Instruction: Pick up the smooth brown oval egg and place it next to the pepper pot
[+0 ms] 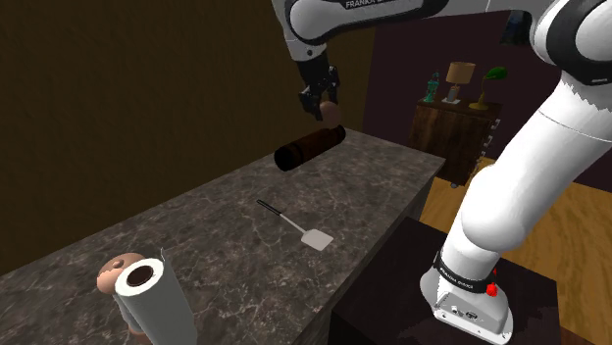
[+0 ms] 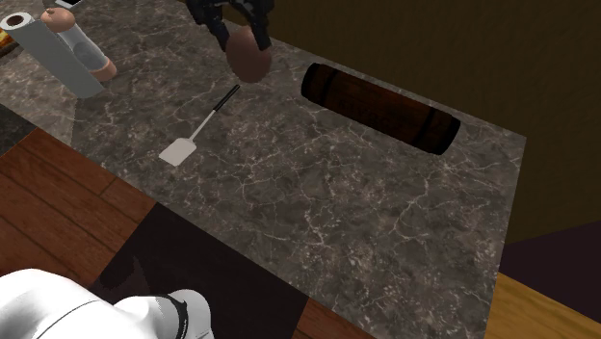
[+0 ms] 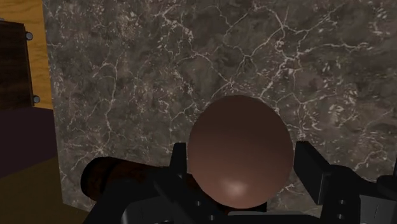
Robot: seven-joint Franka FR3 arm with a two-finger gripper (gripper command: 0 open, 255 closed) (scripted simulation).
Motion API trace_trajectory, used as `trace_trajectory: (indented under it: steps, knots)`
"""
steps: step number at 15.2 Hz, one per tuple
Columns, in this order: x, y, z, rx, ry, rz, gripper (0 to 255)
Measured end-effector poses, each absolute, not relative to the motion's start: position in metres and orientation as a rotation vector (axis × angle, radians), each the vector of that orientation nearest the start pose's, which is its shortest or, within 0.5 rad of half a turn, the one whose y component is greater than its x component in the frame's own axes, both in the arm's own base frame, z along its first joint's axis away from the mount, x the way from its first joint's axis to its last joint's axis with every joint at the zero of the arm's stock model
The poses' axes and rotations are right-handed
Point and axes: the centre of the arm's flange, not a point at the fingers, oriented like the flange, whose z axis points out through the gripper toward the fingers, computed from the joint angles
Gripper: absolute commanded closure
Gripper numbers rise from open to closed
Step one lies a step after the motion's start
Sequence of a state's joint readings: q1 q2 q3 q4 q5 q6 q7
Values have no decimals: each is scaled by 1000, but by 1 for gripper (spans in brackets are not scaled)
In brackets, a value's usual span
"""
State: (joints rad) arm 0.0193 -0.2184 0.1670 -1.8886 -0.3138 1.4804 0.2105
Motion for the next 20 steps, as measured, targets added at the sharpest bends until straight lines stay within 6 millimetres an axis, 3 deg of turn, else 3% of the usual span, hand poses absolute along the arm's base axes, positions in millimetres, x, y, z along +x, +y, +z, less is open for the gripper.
trace_trajectory:
  steps: [20]
  knots:
    - [405,321,589,-3516,51,213,255]
